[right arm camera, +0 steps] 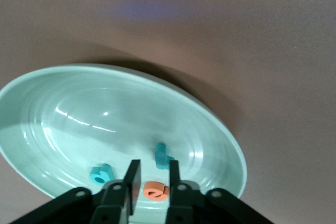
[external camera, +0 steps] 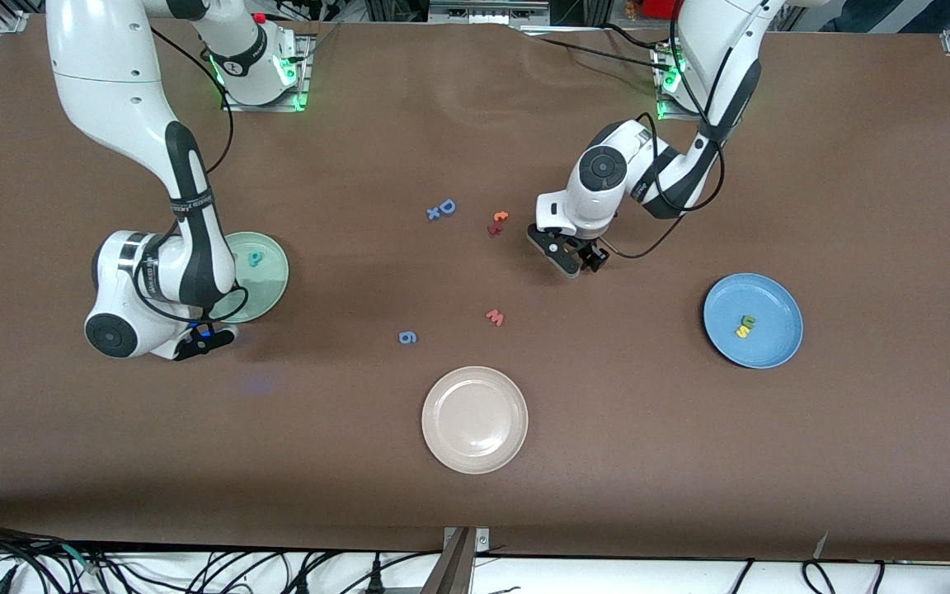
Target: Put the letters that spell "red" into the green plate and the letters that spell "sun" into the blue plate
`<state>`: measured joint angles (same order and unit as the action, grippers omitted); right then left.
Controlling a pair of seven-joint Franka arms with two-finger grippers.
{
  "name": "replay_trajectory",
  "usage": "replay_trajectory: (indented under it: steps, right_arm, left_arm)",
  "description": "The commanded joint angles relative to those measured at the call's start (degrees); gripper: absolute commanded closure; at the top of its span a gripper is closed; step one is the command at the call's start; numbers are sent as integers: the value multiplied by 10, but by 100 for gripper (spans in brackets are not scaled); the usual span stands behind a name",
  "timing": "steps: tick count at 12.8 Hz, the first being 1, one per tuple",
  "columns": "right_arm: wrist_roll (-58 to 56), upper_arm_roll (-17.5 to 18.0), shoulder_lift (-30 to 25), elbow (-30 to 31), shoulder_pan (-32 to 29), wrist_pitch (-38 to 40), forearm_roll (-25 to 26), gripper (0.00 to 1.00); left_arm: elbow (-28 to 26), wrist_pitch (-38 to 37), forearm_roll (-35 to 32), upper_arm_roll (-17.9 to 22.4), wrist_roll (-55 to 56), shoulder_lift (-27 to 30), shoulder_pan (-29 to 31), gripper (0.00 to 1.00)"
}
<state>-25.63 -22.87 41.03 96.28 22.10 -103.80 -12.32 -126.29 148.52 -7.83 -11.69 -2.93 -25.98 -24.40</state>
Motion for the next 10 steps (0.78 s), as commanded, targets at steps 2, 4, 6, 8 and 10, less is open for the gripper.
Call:
replay_trajectory:
  steps: [2,4,6,8,10]
  right_arm:
    - [44,5,-14,-24,10,39,-7,21]
    - [85,5,-19,-64,11,79,-7,21]
    - [97,0,-20,-117,10,116,-6,18]
    - [89,-14,-32,-164,8,156,-5,13]
    - [95,-21,-59,-192,6,203,-5,6]
  left_arm:
    - [-3,25,-9,-1,22,-7,-11,18]
    - [-3,26,-9,-2,22,-7,-11,22]
    - [-3,27,-10,-1,22,-10,-11,25]
    - [-3,33,-10,-1,22,-12,-11,34]
    - [-3,34,-11,-1,22,-13,-11,44]
